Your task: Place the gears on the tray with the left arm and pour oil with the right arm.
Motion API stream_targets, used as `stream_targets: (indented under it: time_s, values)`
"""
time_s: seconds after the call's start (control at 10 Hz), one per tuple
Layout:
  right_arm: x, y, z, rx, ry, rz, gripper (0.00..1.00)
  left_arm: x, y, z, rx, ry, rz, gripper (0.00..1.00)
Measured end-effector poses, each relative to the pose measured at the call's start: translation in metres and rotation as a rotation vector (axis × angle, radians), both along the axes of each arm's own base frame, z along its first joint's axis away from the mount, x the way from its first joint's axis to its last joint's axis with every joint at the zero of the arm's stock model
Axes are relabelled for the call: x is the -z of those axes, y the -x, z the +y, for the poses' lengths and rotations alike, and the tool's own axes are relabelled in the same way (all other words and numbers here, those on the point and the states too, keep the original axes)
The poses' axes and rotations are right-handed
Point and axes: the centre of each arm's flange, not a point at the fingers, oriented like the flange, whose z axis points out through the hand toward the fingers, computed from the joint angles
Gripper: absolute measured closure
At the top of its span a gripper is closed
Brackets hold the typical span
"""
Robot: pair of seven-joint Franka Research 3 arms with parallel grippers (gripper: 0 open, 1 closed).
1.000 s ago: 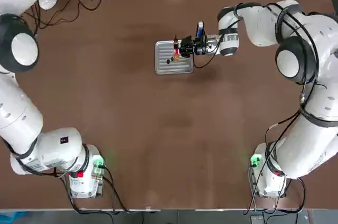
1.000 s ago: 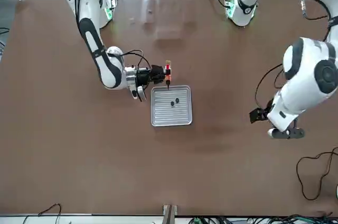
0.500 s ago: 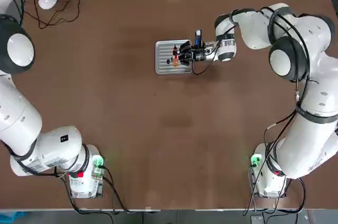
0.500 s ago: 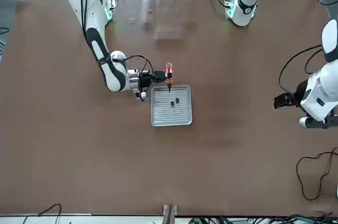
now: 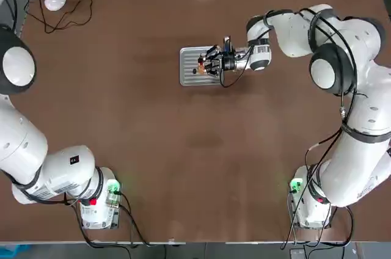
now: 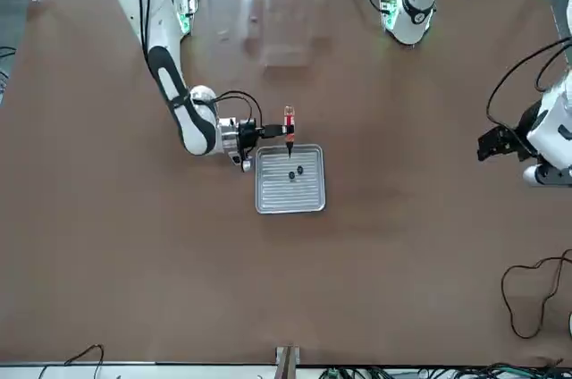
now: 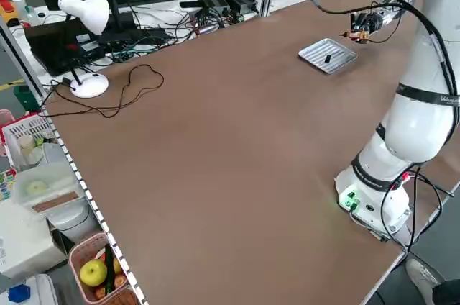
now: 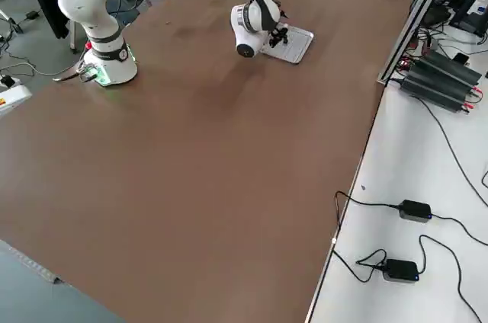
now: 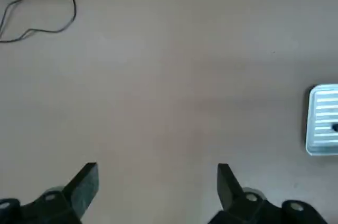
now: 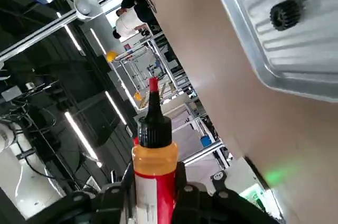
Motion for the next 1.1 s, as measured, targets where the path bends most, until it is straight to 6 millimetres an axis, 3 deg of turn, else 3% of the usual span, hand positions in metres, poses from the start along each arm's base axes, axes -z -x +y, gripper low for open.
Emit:
stream_targets:
  time_s: [0.5,1.1]
  values:
    - [0.004,0.000,0.000,0.001,0.005,0.029,0.69,-0.009,0.022,-0.001,-0.013,-0.025,0.040,0.01]
    - [0.006,-0.001,0.007,0.012,0.048,0.052,0.69,-0.011,0.025,-0.003,-0.015,0.008,0.042,0.01]
